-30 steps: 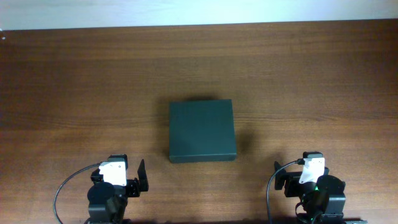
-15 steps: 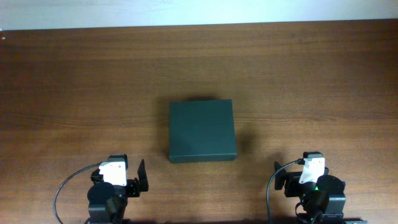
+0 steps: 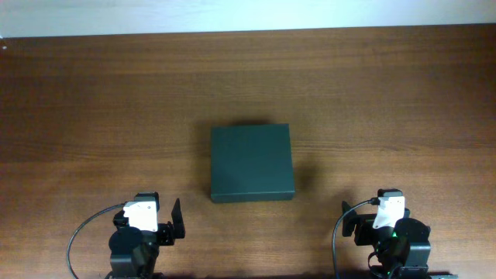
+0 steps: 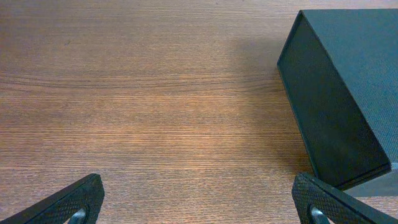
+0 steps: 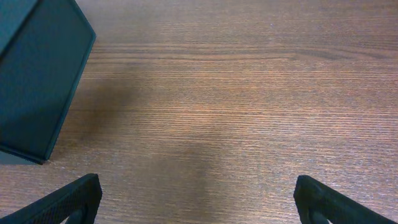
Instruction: Pack container
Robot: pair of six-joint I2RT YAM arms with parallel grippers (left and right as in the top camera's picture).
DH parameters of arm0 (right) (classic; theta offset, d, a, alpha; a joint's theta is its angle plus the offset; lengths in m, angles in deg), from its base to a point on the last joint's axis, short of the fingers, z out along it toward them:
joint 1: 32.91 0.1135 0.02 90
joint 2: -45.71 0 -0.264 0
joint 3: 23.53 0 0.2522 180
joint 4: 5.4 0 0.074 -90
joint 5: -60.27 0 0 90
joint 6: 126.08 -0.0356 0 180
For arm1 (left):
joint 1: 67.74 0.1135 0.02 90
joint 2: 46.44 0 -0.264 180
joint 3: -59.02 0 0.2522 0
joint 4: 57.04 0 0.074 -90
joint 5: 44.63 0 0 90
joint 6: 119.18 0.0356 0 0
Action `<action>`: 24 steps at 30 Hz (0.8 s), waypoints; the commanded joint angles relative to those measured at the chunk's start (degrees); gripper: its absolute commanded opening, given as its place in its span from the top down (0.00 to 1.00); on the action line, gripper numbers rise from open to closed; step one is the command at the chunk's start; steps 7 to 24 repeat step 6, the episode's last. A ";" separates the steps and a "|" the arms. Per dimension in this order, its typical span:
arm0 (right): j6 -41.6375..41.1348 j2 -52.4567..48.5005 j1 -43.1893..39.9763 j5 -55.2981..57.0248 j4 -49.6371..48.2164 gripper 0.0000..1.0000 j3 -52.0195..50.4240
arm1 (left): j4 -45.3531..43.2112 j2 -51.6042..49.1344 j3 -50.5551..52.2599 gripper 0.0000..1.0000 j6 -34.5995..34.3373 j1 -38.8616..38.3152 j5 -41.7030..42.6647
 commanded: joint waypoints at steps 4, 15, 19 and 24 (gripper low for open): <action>-0.50 0.72 -0.44 -0.13 -0.22 0.01 -0.68 | -0.13 0.55 0.57 0.01 1.09 0.31 -0.59; -0.50 0.72 -0.44 -0.13 -0.22 0.01 -0.68 | -0.13 0.55 0.57 0.01 1.09 0.31 -0.59; -0.50 0.72 -0.44 -0.13 -0.22 0.01 -0.68 | -0.13 0.55 0.57 0.01 1.09 0.31 -0.59; -0.50 0.72 -0.44 -0.13 -0.22 0.01 -0.68 | -0.13 0.55 0.57 0.01 1.09 0.31 -0.59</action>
